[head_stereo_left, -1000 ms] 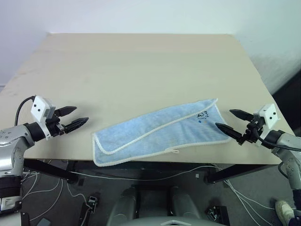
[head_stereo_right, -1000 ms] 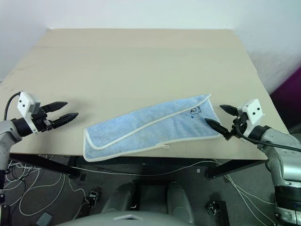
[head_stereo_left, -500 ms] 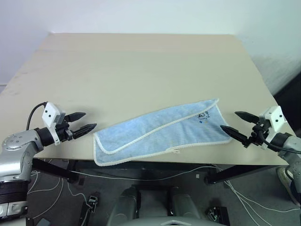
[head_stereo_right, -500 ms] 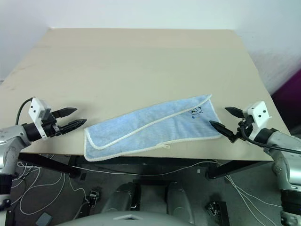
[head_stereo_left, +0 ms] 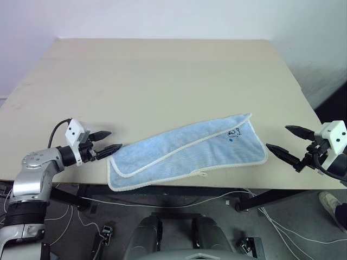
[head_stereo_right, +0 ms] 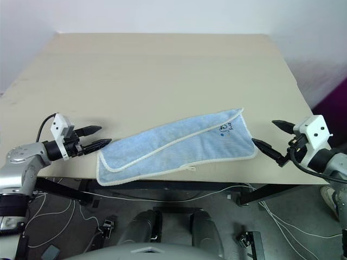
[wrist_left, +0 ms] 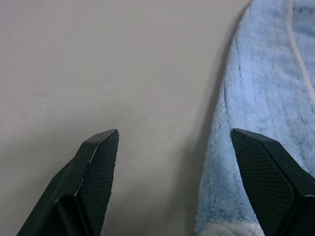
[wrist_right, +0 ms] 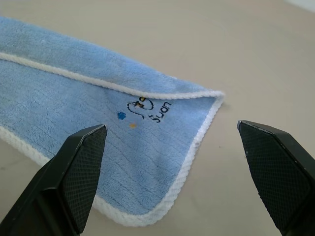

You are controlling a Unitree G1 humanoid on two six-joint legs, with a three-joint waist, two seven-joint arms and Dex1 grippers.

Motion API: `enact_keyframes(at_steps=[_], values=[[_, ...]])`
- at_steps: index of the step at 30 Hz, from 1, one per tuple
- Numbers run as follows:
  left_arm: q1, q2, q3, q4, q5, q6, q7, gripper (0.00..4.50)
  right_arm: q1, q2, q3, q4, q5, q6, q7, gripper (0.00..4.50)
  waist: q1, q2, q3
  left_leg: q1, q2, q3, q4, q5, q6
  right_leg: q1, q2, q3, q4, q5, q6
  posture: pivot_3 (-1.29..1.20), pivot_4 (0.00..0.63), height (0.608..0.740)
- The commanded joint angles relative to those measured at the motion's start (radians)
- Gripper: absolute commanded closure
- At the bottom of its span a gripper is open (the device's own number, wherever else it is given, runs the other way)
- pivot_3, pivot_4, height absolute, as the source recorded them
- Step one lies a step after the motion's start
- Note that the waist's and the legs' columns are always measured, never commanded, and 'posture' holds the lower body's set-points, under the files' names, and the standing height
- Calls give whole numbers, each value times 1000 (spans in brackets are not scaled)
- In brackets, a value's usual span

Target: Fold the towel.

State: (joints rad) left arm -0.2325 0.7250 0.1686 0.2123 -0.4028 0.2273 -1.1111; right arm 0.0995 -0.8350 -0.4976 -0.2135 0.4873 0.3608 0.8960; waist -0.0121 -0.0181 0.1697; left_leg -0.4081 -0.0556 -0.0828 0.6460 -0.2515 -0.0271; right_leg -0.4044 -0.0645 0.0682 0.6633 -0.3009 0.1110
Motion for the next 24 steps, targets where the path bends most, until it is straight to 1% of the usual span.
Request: enact_keyframes(at_steps=[1,2,5,7,11,14,17,19,21,24], values=[[10,60,-26,-65,-6,-44,-126,173,-15,4,-1,-30,12,2,-11,0,-1,0,0,0,0,0,0,0,0,0,0,0,0,0,0,0,150,740],[13,73,-36,-77,-4,-55,-155,33,-19,7,6,-28,11,2,-12,0,-1,0,0,0,0,0,0,0,0,0,0,0,0,0,0,0,150,740],[4,103,-54,-85,20,-122,-206,33,-30,17,30,-26,12,3,-16,0,-1,0,0,0,0,0,0,0,0,0,0,0,0,0,0,0,150,740],[-12,117,-57,-80,51,-201,-220,33,-35,24,44,-21,9,1,-17,0,0,1,0,0,0,0,0,0,0,0,0,0,0,0,0,0,150,740],[-24,181,-111,-46,128,-395,-330,33,-51,37,74,-12,4,-3,-22,0,0,1,0,0,0,0,0,0,0,0,0,0,0,0,0,0,150,740],[-30,206,-141,-18,157,-509,-383,33,-58,42,87,-8,2,-6,-27,0,0,2,0,0,0,0,-1,0,0,0,-1,0,-1,0,0,0,150,740],[-43,213,-163,-24,136,-547,-440,33,-59,47,95,-12,5,-5,-31,0,-1,2,0,0,0,0,0,0,0,0,-1,0,-1,0,0,0,150,740],[-56,211,-187,-16,152,-595,-465,33,-55,50,97,-18,6,-3,-34,0,1,2,0,0,0,0,0,0,0,0,-1,0,-1,0,0,0,150,740],[-81,200,-212,27,189,-658,-462,33,-50,54,97,-26,8,-1,-38,0,1,2,0,0,0,0,0,0,0,0,-1,0,-1,0,0,0,150,740],[-104,185,-231,76,206,-712,-452,33,-41,57,93,-36,12,3,-43,0,-1,2,0,0,0,0,0,0,0,0,0,0,-1,0,0,0,150,740]])
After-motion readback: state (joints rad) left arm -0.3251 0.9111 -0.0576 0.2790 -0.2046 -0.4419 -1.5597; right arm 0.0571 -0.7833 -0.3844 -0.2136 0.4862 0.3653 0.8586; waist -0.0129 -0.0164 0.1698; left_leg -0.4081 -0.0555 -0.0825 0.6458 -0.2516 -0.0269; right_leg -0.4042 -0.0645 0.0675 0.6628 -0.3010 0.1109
